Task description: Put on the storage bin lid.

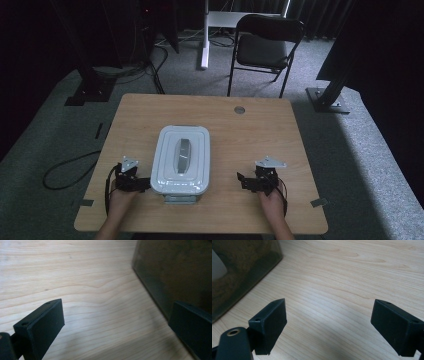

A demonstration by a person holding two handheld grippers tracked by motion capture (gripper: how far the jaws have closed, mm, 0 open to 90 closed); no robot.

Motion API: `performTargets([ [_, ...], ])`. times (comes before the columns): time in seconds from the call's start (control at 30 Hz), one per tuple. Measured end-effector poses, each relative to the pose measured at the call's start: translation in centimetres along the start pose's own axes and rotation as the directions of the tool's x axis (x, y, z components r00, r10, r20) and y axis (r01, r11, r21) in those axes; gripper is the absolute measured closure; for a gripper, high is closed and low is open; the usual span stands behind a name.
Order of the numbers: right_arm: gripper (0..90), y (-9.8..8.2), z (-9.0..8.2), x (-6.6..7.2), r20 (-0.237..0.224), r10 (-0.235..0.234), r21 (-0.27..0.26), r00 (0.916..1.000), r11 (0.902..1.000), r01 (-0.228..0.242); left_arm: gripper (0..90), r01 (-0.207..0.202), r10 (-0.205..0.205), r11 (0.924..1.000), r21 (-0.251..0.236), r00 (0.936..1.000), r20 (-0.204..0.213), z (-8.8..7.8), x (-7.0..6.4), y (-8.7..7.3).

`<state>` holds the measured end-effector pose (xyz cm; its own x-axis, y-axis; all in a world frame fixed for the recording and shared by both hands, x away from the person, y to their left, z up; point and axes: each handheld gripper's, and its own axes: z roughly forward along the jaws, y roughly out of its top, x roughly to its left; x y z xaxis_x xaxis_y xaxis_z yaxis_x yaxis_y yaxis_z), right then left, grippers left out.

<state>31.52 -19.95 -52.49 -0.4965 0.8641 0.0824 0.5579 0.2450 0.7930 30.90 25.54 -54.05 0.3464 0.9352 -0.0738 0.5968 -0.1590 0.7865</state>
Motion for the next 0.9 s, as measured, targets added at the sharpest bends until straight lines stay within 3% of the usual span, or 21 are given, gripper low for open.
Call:
performTargets([
  [0.2, 11.7, -0.4, -0.3, -0.6, 0.006, 0.003, -0.024, 1.0000, 0.9997, -0.003, 1.2, 0.026, -0.027, 0.9996, -0.013, 0.9983, -0.051, -0.9, 1.3, -0.6],
  [0.3, 11.0, -0.5, -0.8, -0.8, 0.078, 0.005, -0.057, 0.9970, 0.9983, -0.001, 1.2, 0.036, -0.037, 0.9993, -0.009, 0.9968, -0.072, -1.3, 1.9, -0.9],
  [0.47, 11.0, -0.7, -1.5, -1.4, 0.103, 0.020, -0.085, 0.9945, 0.9963, -0.011, 1.2, 0.046, -0.046, 0.9989, -0.004, 0.9953, -0.085, -1.8, 2.7, -1.5],
  [0.7, 11.0, -1.6, -2.3, -2.8, 0.147, 0.053, -0.087, 0.9877, 0.9954, -0.041, 1.2, 0.060, -0.060, 0.9982, -0.006, 0.9930, -0.102, -2.5, 3.6, -2.2],
  [0.9, 11.0, -2.8, -3.0, -4.1, 0.196, 0.091, -0.075, 0.9764, 0.9942, -0.077, 1.2, 0.062, -0.062, 0.9981, -0.006, 0.9913, -0.116, -3.1, 4.2, -2.8],
])
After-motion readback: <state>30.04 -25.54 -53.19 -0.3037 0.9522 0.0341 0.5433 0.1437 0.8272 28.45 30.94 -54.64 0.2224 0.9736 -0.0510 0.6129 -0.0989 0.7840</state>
